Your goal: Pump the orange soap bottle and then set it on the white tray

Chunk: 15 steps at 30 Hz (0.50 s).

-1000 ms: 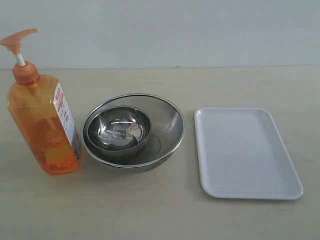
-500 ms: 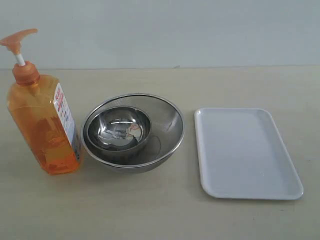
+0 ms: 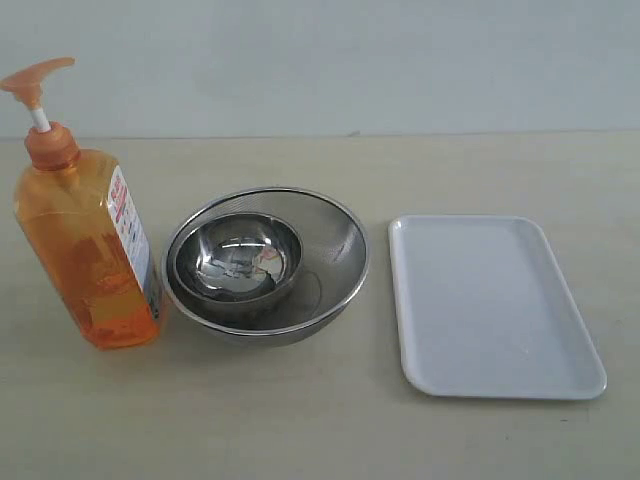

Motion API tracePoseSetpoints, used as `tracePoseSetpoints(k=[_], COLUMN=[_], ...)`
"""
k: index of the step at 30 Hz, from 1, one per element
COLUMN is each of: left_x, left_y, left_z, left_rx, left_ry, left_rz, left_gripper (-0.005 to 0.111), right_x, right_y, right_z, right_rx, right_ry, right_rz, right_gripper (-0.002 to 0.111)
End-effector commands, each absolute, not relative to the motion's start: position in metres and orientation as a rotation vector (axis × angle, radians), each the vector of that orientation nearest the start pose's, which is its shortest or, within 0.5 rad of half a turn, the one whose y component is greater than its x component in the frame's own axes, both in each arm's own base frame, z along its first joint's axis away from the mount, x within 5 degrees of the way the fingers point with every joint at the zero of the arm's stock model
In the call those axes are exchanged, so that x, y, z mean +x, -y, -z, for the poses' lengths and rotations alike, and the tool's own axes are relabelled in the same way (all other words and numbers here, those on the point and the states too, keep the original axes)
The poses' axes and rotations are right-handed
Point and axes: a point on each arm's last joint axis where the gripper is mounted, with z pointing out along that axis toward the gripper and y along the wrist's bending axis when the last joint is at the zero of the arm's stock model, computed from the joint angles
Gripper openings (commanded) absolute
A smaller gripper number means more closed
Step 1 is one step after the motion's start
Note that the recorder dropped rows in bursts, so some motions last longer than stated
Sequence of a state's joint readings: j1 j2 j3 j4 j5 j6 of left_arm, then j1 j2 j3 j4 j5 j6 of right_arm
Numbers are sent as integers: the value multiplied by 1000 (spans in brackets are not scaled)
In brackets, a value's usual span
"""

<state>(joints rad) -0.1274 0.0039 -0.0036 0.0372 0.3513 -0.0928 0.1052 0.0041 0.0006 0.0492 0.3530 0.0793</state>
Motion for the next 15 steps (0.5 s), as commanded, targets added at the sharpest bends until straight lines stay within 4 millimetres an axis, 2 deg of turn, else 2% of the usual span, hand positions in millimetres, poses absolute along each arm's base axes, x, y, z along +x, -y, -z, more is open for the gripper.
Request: tracePoseSetpoints(k=[1,2,3,5,11,13,15], left_x=[55,55,54,52,52,51,48], left_y=[7,7,7,5,5,4,2], left_z=[-195,-205,-224,-236,-237,-239,-252], left_rx=[21,-12,-114,-230,-272,-377,-375], left_ry=[-1692,-1609,-1445,-1375,-1362,-1319,-1211], left_rz=[171,214,333,465,512,639,653], left_gripper=[103,103,103,103,103,103,103], right_x=[53,53,53,53,53,53,53], right_y=[-7,-7,-7,-7,-7,-7,-7], right_z=[-182,-182,-182,-182,-182,-182,-182], right_rx=[-3,-3,-3,-3,-3,-3,-3], right_ry=[-1827,-1827,-1827,-1827,-1827,-1827,-1827], right_rz=[-161,-161,-161,-161,-161,-161,-161], right_gripper=[0,0,0,0,0,0,0])
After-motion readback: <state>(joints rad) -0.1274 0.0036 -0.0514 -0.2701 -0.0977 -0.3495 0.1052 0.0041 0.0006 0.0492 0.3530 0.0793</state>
